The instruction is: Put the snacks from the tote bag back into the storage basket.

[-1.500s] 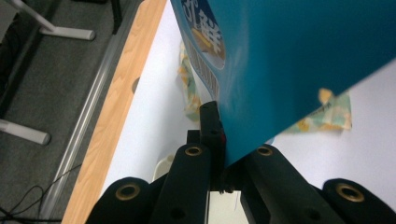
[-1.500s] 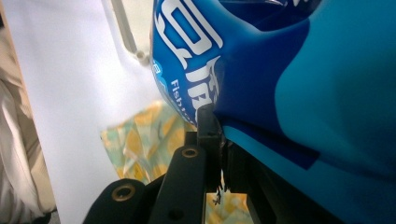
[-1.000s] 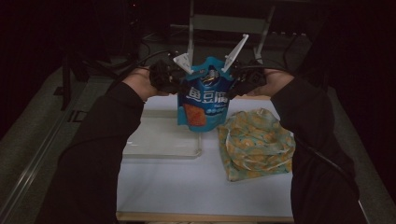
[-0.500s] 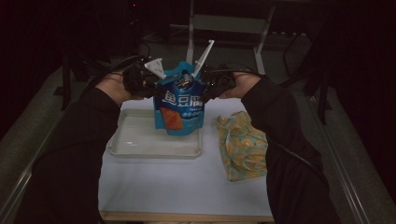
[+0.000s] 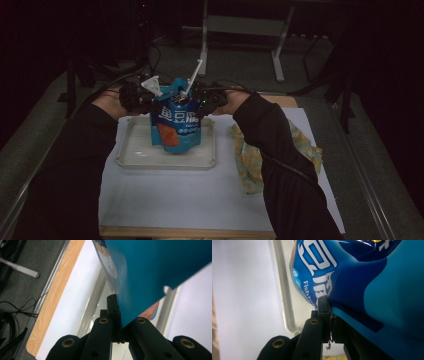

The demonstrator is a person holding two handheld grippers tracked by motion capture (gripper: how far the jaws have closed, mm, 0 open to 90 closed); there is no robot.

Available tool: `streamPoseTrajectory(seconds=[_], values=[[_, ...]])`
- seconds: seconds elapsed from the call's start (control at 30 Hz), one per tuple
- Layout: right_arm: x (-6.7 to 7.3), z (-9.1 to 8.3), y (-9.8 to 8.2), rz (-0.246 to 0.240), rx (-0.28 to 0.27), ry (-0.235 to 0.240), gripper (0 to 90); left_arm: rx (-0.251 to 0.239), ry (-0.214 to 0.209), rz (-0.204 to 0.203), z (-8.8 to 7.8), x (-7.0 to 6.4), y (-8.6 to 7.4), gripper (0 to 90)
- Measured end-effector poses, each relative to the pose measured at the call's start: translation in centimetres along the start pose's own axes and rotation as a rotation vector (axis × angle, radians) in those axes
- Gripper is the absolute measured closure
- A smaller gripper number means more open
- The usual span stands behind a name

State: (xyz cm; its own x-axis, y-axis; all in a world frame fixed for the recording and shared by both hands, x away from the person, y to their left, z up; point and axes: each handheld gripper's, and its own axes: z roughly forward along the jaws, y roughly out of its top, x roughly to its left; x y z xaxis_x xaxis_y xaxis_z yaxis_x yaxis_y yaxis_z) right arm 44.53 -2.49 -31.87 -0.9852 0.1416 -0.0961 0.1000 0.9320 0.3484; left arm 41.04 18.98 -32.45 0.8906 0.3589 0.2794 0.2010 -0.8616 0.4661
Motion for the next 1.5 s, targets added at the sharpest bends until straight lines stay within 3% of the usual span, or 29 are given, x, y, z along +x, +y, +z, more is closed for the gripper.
streamPoseTrajectory(seconds=[0.33, 0.8, 1.23, 1.5], values=[[0.0, 2.3, 0.8, 0.008, 0.003, -0.012, 87.9, 0.003, 0.009, 0.007, 1.3, 0.6, -1.8, 90.0], [0.5, 5.1, 1.7, 0.002, 0.041, -0.003, 87.8, -0.022, -0.014, 0.027, 3.1, 0.5, -4.6, 90.0], [0.8, 5.2, 1.0, 0.019, -0.022, 0.021, 87.5, -0.141, -0.048, -0.023, 3.1, 0.1, -7.5, 90.0], [1.0, 5.1, 0.5, 0.024, -0.031, 0.026, 84.5, -0.15, -0.066, -0.039, 2.9, -0.3, -7.7, 86.9]])
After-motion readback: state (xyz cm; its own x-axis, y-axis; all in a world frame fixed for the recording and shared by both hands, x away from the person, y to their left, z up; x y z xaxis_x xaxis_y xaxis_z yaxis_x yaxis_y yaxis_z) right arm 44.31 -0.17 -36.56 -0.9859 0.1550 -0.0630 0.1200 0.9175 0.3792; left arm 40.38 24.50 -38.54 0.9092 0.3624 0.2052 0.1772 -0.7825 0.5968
